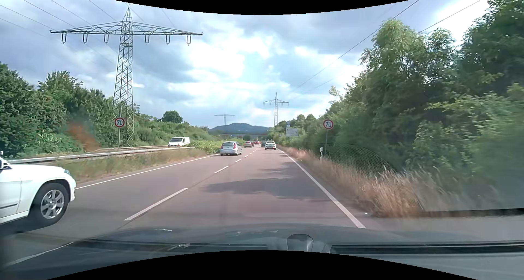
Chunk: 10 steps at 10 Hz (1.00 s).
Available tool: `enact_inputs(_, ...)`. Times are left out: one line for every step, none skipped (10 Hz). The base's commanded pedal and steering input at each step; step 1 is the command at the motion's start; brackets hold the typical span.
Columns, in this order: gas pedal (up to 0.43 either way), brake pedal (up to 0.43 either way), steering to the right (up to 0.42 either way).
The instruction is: Follow the waypoints while adhering to traffic rules and regulations
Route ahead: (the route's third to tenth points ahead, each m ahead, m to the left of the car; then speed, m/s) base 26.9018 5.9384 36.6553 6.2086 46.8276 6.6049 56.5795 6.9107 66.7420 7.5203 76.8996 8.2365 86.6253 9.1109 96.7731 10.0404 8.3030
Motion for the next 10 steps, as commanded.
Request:
enact_inputs(0.079, 0.0, -0.005)
enact_inputs(0.079, 0.0, -0.005)
enact_inputs(0.079, 0.0, -0.004)
enact_inputs(0.079, 0.0, -0.004)
enact_inputs(0.079, 0.0, -0.004)
enact_inputs(0.079, 0.0, -0.002)
enact_inputs(0.079, 0.0, -0.002)
enact_inputs(0.079, 0.0, -0.002)
enact_inputs(0.079, 0.0, -0.002)
enact_inputs(0.079, 0.0, -0.002)
